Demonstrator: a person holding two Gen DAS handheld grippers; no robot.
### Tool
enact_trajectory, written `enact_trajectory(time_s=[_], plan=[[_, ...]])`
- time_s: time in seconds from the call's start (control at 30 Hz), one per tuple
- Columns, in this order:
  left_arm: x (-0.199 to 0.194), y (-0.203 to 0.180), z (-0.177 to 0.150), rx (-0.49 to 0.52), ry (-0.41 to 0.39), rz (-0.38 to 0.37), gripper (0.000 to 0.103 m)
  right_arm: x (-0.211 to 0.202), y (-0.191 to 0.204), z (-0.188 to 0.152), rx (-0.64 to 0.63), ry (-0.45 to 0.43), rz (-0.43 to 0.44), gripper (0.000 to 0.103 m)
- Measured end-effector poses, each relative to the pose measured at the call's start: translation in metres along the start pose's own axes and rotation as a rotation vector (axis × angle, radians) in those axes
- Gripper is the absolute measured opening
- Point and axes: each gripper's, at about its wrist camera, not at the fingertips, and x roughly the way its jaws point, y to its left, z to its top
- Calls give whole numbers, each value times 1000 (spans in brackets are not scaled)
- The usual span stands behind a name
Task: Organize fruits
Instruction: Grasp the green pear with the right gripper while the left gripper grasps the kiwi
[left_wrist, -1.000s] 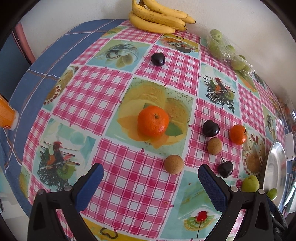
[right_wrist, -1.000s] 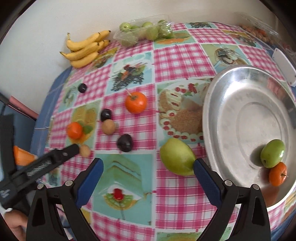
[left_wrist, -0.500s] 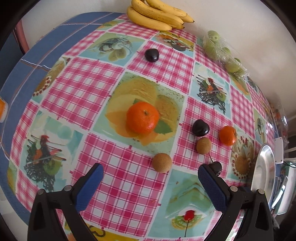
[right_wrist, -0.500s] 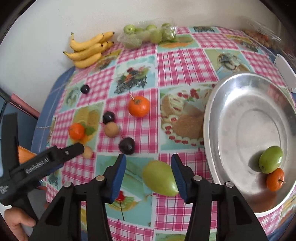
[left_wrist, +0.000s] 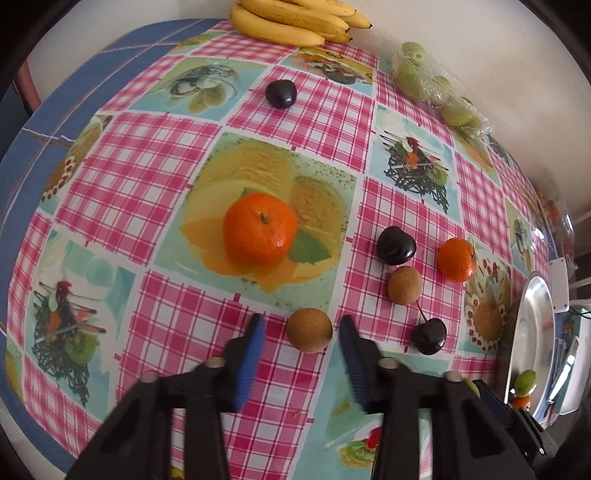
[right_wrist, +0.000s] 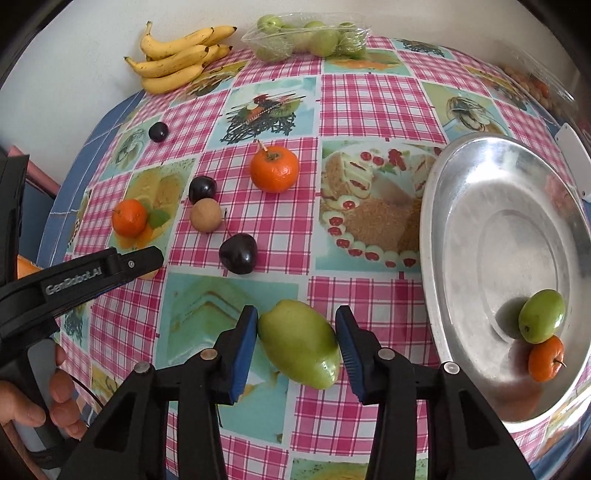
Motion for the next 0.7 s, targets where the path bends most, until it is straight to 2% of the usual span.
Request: enact_trajectory(time_s=[0.1,0.47,0.7], plan=[[2,-2,2,6,-4,-17,28,3,3,-1,-16,12,3,45],[1,-7,3,32,-11,-8,27,13,12,-3,-50,46,-16,45],[-7,-4,2,28,-27,-2,27,1,8,-2,-28,22,30,43]])
